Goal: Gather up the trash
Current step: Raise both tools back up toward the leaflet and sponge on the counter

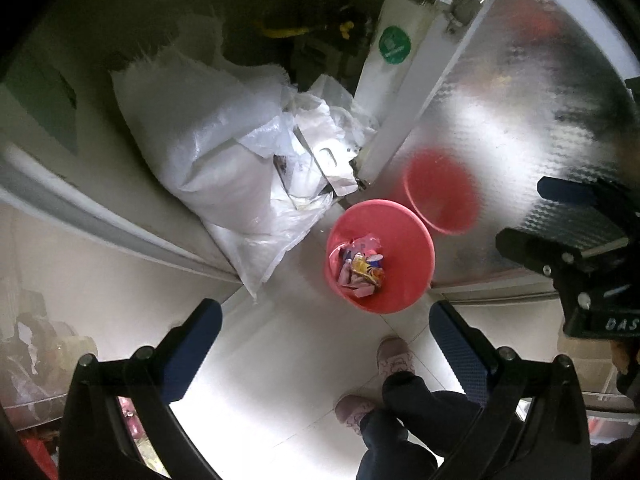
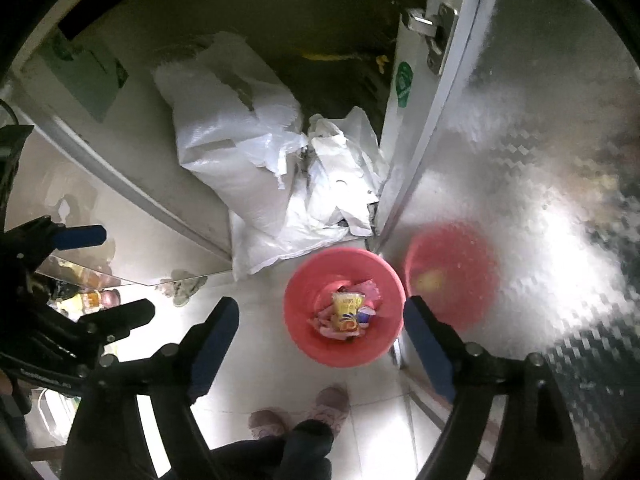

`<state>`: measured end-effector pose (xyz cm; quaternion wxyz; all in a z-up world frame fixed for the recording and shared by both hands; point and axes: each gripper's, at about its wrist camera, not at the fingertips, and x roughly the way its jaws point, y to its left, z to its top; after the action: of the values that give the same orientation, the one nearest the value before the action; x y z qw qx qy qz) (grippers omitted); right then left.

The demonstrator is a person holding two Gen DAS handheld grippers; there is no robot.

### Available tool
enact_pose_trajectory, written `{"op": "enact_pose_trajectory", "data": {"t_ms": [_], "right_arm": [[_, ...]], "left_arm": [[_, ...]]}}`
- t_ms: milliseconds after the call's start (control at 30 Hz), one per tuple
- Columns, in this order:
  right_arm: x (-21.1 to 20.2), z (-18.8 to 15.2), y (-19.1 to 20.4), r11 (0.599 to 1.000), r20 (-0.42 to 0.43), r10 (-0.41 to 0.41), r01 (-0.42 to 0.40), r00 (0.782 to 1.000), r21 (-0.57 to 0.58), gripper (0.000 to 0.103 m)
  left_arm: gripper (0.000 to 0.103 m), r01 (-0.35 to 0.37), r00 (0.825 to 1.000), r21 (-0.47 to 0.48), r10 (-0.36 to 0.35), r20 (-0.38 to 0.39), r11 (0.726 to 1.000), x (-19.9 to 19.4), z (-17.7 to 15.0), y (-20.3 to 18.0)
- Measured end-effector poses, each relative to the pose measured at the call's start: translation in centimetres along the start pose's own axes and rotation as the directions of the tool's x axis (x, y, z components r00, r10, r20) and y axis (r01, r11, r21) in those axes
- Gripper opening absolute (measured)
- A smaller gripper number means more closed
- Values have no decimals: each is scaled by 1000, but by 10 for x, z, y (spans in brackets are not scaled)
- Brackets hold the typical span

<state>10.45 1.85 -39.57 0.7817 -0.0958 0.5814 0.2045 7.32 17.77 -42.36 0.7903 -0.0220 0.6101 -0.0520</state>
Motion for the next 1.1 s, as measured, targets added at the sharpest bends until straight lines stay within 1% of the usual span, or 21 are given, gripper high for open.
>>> {"op": "enact_pose_trajectory", "data": {"t_ms": [100,133,200,367,433,600,733,800,967,1100], "right_arm": [[-22,2,6,1000,28,5,-5,1000,-4,100],[-32,3,9,1000,37,5,-5,999,-8,102],[-48,5,12,1000,54,5,-3,999,-19,102],[-112,10,25,999,106,2,1,994,-33,102],[-141,12,31,999,140,-3,7,990,-32,102],[-205,19,37,1000,183,8,-4,983,-22,102],[-259,25,36,1000,236,-6,6,972,0,102],[-282,27,33,1000,258,-14,9,966,22,102],[-330,26,27,998,302,-48,31,952,61,102],[-359,23,19,994,323,-69,38,944,101,102]], "left_arm": [[103,4,1000,-24,-3,23,1000,-29,-1,-1],[103,-8,999,-21,9,33,1000,-42,-1,-3],[103,-28,998,-13,29,56,1000,-66,0,-6],[103,-33,992,-25,36,119,999,-139,2,-12],[103,-28,989,-31,33,145,999,-170,5,-12],[103,-38,975,-24,42,220,999,-245,14,-25],[103,-41,961,1,39,275,999,-293,21,-40],[103,-33,954,16,26,300,999,-315,24,-47],[103,-15,940,45,-1,341,999,-350,33,-65],[103,8,927,67,-32,373,998,-373,45,-77]]}}
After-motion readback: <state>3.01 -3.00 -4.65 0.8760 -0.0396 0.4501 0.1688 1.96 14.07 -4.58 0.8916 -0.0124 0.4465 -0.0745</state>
